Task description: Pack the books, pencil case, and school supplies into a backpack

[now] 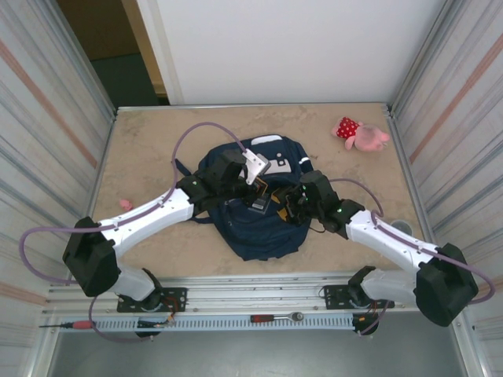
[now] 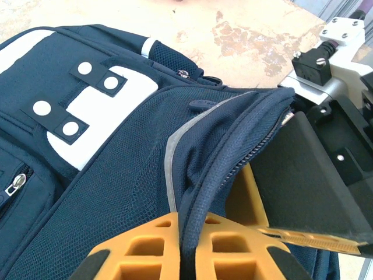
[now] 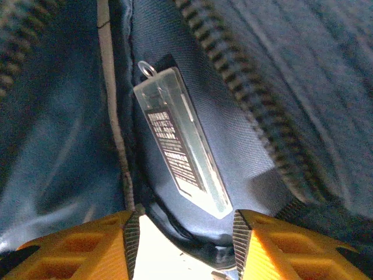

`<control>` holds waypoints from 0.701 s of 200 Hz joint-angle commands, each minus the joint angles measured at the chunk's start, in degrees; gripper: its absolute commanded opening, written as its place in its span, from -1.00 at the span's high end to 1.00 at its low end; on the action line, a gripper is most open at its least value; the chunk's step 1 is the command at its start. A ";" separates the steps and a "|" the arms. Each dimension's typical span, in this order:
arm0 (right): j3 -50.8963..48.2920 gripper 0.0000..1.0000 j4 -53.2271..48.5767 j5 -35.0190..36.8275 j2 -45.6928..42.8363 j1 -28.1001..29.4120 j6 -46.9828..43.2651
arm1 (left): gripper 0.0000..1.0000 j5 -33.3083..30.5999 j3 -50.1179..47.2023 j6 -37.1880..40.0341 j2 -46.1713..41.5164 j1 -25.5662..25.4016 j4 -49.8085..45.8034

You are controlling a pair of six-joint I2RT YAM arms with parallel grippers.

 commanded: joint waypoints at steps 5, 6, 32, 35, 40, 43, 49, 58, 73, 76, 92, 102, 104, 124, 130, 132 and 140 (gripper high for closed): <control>-1.01 0.08 -3.16 2.74 -4.25 0.48 -2.01 | 1.00 1.77 0.22 -0.35 -2.83 -0.19 5.27; -1.01 0.08 -3.36 2.82 -4.47 0.43 -2.22 | 1.00 1.78 0.18 -0.32 -2.83 -0.14 5.19; -0.85 -0.03 -8.78 3.94 -11.00 -0.48 -8.06 | 0.85 3.27 -1.76 2.38 -2.46 0.00 4.18; -0.73 -0.04 -9.20 4.09 -11.73 -0.54 -8.85 | 0.78 3.80 -2.00 2.85 -2.40 0.07 4.01; -0.43 -0.05 -10.22 4.24 -12.90 -0.80 -10.37 | 0.66 4.43 -2.44 3.18 -2.30 0.08 3.70; -0.28 -0.06 -10.89 4.29 -13.59 -0.99 -11.31 | 0.51 4.65 -2.61 3.24 -2.30 0.01 3.36; 0.33 -0.08 -12.55 4.22 -14.89 -1.50 -14.19 | 0.30 5.21 -2.88 3.06 -2.44 0.00 2.80; 1.93 -0.11 -15.32 4.19 -16.15 -2.41 -18.93 | 0.11 5.61 -3.41 2.28 -3.09 0.15 2.00; 5.76 -0.13 -20.55 5.12 -17.00 -3.63 -29.86 | -0.15 7.07 -5.05 0.43 -5.25 1.43 1.95; 6.45 -0.14 -21.21 5.30 -17.00 -3.65 -32.50 | -0.19 7.66 -5.45 -0.13 -5.83 1.86 2.05; 10.38 -0.19 -22.03 4.18 -16.03 -3.46 -47.80 | -0.33 11.76 -7.71 -3.56 -8.93 5.13 2.55; 12.55 -0.21 -22.37 3.45 -14.56 -2.32 -57.91 | -0.39 13.47 -9.52 -6.58 -11.15 7.61 3.19; 12.94 -0.22 -22.50 3.38 -14.19 -1.94 -60.01 | -0.39 13.78 -9.95 -7.27 -11.59 8.34 3.35; 16.90 -0.24 -25.02 4.88 -9.70 2.71 -79.44 | -0.40 13.99 -13.46 -12.12 -16.04 13.23 3.12; 18.01 -0.25 -26.09 5.57 -7.63 4.48 -84.57 | -0.41 13.24 -14.25 -12.89 -17.39 14.27 2.35; 18.46 -0.25 -26.42 5.82 -6.79 4.97 -85.79 | -0.41 12.93 -14.47 -13.11 -17.81 14.53 2.09; 19.66 -0.26 -27.81 6.94 -4.18 7.10 -92.51 | -0.43 11.72 -15.28 -14.23 -19.51 15.94 0.58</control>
